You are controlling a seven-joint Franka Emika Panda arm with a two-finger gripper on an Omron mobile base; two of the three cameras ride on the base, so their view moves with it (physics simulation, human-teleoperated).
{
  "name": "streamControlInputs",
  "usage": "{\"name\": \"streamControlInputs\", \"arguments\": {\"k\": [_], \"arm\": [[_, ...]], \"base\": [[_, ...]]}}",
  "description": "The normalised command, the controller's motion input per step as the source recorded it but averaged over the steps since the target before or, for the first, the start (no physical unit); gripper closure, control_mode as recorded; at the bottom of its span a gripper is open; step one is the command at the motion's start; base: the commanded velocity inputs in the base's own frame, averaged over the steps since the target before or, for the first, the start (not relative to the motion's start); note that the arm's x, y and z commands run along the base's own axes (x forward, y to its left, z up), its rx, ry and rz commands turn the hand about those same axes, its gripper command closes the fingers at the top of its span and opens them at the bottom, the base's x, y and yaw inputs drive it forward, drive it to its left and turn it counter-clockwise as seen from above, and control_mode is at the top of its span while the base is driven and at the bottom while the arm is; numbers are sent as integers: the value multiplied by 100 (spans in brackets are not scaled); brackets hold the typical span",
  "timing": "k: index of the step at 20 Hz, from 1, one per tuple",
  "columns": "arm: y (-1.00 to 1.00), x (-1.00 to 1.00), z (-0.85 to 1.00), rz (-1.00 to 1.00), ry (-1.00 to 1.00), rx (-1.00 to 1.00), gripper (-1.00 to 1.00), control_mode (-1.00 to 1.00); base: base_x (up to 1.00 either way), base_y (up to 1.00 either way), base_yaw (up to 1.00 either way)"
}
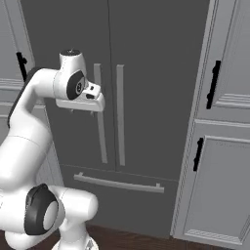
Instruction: Take the strawberry from the fridge and place it on top of the pancake, located on the dining counter.
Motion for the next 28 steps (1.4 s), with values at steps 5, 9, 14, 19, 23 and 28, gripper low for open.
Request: {"name": "streamControlInputs", "arguments": {"k": [5,9,14,19,23,28], "arm": [[0,0,0,0,0,0,-100,100],[0,0,0,0,0,0,-100,100],[0,0,0,0,0,0,-100,100],[0,0,0,0,-1,0,-100,-100],[0,32,-15,0,-15,0,-100,-100],[-36,77,-9,0,-35,0,-100,-100]], "base": [[-41,-25,-1],[0,-55,-3],[-6,-1,-1],[-3,14,0],[0,0,0],[0,0,0]]}}
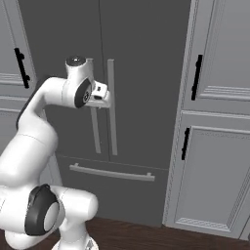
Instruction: Take the strawberry from the fridge and place it on top of the pancake, located on the dining counter.
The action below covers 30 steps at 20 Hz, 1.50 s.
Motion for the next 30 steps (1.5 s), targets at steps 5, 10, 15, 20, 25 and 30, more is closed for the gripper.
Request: {"name": "streamControlInputs", "arguments": {"k": [5,10,15,20,25,30], "arm": [[-30,93,0,0,-30,1,-100,-100],[-5,73,0,-2,-6,0,-100,-100],[0,75,0,-6,0,0,-100,-100],[0,74,-4,-3,-2,0,-100,-100],[-1,41,-17,0,-14,0,-100,-100],[-13,29,-18,0,-15,0,-100,-100]], "base": [[0,0,0],[0,0,0],[0,0,0],[0,0,0],[0,0,0],[0,0,0]]}}
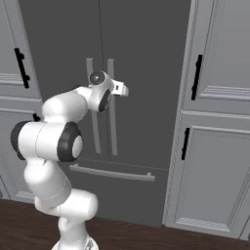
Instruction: Take the strawberry from the fridge and place it on top of the pancake, located on the dining counter.
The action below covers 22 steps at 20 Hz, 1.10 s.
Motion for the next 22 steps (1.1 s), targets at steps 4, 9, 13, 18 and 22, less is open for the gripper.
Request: {"name": "streamControlInputs", "arguments": {"k": [4,9,13,18,22], "arm": [[-33,62,-3,0,0,0,-100,-100],[-25,42,0,0,0,0,-100,-100],[-16,-17,0,0,5,1,100,-100],[-55,-93,4,-6,11,8,100,-100],[-98,-100,14,-8,7,17,100,-100]], "base": [[0,0,0],[0,0,0],[0,0,0],[0,0,0],[0,0,0]]}}
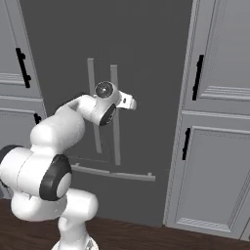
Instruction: Take the strawberry from the fridge and place it on top of the pancake, located on the dining counter.
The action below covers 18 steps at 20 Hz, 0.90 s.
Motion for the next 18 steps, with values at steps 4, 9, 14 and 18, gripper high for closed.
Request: {"name": "streamControlInputs", "arguments": {"k": [4,9,14,18], "arm": [[-100,-100,19,-7,4,23,100,-100],[-100,-93,22,-3,0,26,100,-100],[-100,-95,51,-5,3,22,100,-100],[-100,-100,54,-10,1,20,-100,-100]], "base": [[0,0,0],[0,0,0],[0,0,0],[0,0,0]]}}
